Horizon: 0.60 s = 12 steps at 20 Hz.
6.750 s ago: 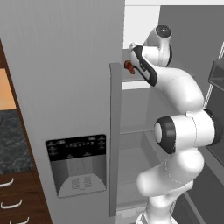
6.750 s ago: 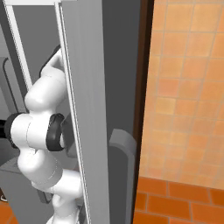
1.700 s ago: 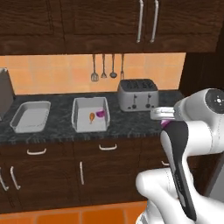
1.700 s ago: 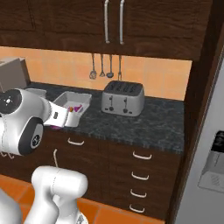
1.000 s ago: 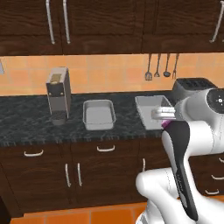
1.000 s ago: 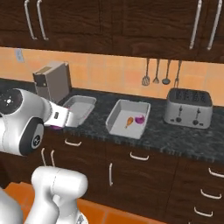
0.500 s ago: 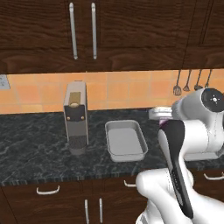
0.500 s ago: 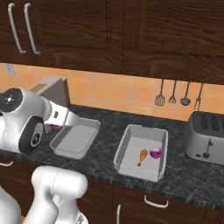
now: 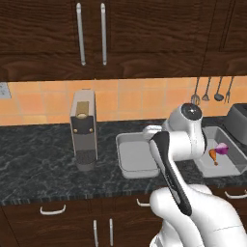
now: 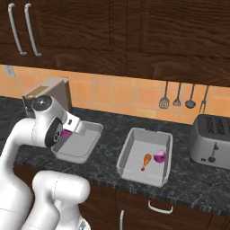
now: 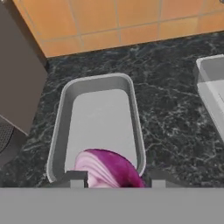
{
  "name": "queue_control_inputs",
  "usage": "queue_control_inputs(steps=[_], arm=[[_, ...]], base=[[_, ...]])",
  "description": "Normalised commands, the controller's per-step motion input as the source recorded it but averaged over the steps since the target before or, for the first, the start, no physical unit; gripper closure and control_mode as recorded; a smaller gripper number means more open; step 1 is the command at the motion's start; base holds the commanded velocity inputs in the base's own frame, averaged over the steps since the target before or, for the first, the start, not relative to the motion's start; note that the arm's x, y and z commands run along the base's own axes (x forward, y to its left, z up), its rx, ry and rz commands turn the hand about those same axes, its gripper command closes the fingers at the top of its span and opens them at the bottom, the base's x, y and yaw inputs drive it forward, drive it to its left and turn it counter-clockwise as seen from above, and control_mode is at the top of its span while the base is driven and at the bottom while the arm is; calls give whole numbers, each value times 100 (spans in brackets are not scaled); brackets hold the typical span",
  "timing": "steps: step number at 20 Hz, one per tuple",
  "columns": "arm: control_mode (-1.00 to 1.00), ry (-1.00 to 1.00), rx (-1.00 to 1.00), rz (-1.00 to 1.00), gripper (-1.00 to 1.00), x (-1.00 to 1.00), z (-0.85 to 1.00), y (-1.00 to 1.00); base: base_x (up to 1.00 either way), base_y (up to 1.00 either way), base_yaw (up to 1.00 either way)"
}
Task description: Place one onion and one chicken drumstick in each tupperware on the nearby counter, to pack two identical lunches.
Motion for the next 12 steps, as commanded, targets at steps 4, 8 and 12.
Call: queue_control_inputs(steps=[4,8,12], arm=[[-100,9,-1,0,100,97,-75,23],[-100,10,0,0,100,95,-77,5],[-100,7,0,0,-100,60,-49,4]], base=[[0,0,0],[0,0,0],[0,0,0]])
